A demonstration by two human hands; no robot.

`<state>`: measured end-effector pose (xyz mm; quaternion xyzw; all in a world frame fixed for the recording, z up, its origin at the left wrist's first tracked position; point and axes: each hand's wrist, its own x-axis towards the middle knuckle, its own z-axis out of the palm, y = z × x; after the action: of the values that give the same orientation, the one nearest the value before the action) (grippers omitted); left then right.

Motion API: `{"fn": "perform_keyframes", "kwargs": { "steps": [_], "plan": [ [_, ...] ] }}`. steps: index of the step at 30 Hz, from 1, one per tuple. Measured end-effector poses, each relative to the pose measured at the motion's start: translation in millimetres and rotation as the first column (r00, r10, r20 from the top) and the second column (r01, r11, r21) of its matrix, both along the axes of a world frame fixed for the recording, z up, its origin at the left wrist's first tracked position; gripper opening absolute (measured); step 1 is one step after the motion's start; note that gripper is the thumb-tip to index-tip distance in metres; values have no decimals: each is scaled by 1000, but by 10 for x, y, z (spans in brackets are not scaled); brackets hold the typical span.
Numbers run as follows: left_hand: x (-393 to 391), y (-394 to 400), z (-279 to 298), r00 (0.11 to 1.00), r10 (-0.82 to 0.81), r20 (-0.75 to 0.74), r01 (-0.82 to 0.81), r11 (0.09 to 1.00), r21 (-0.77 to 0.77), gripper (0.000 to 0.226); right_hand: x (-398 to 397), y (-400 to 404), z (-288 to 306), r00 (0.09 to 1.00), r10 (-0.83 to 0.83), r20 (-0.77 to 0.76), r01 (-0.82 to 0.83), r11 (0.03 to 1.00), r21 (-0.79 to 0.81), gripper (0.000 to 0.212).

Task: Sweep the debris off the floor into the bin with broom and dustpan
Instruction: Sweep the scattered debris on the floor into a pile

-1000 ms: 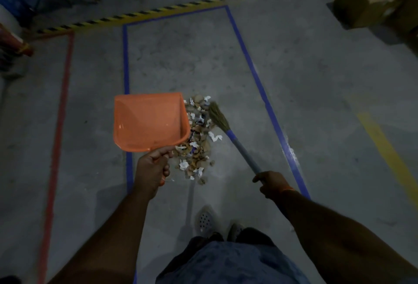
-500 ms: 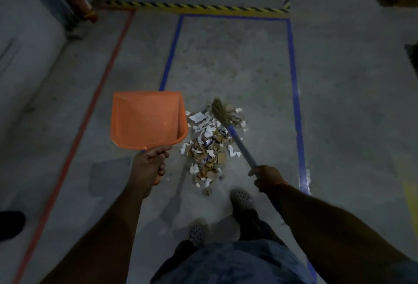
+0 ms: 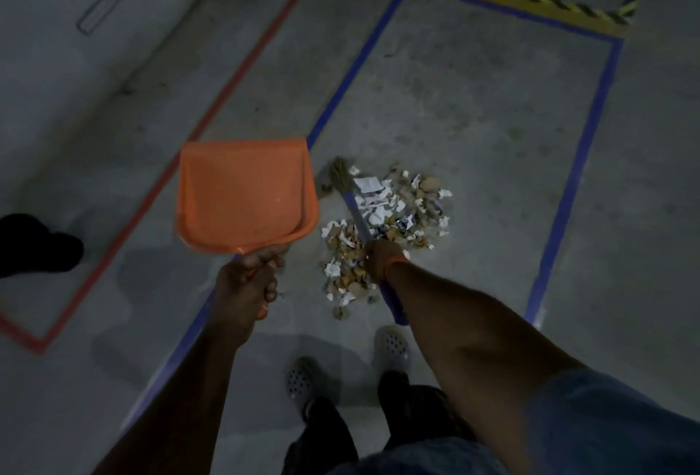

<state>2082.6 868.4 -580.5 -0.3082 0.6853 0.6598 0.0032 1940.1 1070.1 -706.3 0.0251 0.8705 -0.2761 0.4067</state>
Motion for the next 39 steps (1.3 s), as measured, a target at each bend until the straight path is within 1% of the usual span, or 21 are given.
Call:
{"fn": "perform_keyframes", "kwargs": {
  "steps": [1,3,7,9,11,13,15,17,20,24,26,28,30,32,35,39],
  "plan": [
    [35,26,-13,999,26,18,-26,999,-20,23,-49,-79,-22,1000,19,-6,-19,1000,12,37],
    [121,67,-41,996,63,56,-61,997,-38,28,-81,-205,-89,1000,13,6,-13,1000,20,39],
    [294,112,-61,990,112,86,-112,994,-7,34,78,-258,-322,977,-164,136,166,986,-7,36],
    [369,136,-70,986,133,96,-133,991,-12,32,249,-200,-438,961,-200,193,206,978,-12,34],
    [424,156,-89,986,143,86,-144,990,-3,31,473,-82,-407,952,-247,183,246,969,32,31],
    [473,165,-124,988,142,64,-143,990,16,33,756,40,-283,941,-309,139,304,951,50,26],
    [535,170,-169,991,126,55,-128,991,30,32,1105,168,-193,922,-363,134,361,932,34,22],
    [606,188,-192,994,95,53,-97,994,39,32,1477,281,-127,920,-373,117,375,927,10,25],
    [697,240,-191,996,65,56,-67,997,30,34,1844,443,-129,939,-340,44,341,940,-19,30],
    [864,366,-105,1000,10,9,-11,998,64,30,2004,674,-16,964,-265,-16,264,963,-48,28],
    [908,417,-105,1000,3,28,-5,998,60,29,1982,841,64,978,-203,-35,201,978,-63,31],
    [957,523,-91,999,-6,43,3,998,64,28,1944,1106,140,991,-115,-69,112,993,-41,37],
    [998,653,-95,999,-3,49,-2,996,89,29,1866,1439,200,994,12,-113,-11,1000,9,41],
    [1023,786,-99,999,1,52,-6,995,98,32,1725,1782,266,987,90,-133,-83,995,58,43],
    [1001,975,-84,999,16,37,-20,993,116,34,1390,2267,340,978,137,-158,-116,984,137,41],
    [815,1244,-85,996,89,18,-90,988,122,35,789,2837,369,956,227,-185,-187,960,208,33]
  ]
}}
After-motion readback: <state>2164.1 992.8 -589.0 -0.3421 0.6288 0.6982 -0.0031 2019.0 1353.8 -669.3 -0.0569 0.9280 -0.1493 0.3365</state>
